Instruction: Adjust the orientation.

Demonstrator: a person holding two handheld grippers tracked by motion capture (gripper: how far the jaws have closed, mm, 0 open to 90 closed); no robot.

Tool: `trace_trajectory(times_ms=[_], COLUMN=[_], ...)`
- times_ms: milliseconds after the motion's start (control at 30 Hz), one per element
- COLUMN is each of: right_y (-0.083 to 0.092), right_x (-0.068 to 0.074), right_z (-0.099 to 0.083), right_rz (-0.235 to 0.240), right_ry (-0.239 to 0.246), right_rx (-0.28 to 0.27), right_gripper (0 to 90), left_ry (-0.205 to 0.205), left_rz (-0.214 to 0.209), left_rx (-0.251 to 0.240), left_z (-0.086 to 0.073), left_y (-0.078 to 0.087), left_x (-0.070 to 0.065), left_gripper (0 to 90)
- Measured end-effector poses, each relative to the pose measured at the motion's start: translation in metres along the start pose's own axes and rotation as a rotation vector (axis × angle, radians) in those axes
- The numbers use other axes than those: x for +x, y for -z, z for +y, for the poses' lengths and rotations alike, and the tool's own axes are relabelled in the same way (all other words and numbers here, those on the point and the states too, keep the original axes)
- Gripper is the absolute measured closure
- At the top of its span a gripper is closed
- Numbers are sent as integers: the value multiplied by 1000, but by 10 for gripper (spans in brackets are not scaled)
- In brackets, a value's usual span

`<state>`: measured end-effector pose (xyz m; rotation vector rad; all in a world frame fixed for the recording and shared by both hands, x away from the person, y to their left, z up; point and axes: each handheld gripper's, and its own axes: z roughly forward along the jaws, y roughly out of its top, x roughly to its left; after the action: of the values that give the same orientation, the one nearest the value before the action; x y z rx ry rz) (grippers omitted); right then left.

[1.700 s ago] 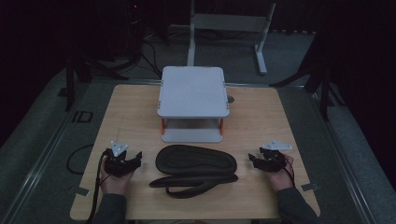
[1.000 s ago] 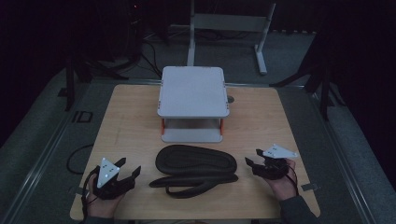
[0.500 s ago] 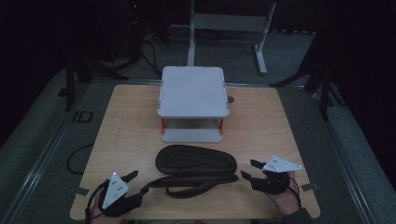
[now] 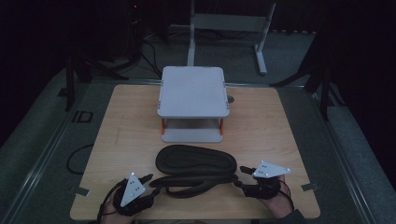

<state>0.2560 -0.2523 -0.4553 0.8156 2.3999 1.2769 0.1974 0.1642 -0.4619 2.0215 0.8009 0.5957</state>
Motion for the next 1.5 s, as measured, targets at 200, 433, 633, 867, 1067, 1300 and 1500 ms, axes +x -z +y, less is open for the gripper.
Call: trace_trajectory(times_ms=[200,433,633,867,1067,1300,1500], right_y=[3,14,-12,-57,-78,-83,-86], right_x=[0,-14,-40,-51,-54,-59,-61], right_z=[2,14,20,31,34,34,36], right_rz=[10,-37,-76,-41,-32,-15,-10], right_ry=[11,2,-31,-37,-34,-55,-63], right_rx=[-22,-80,-26,32,76,78,78], right_gripper=[430,433,471,481,507,528,543], left_ry=[-2,28,7,10,-18,-32,-95], left_rz=[-7,28,79,57,58,39,31], left_rx=[-26,-98,-57,32,57,65,94], left_z=[2,8,19,13,10,7,12], left_y=[5,21,5,-26,-30,-27,-35], left_x=[1,20,46,59,61,59,56], left_gripper=[471,455,456,412,388,369,326])
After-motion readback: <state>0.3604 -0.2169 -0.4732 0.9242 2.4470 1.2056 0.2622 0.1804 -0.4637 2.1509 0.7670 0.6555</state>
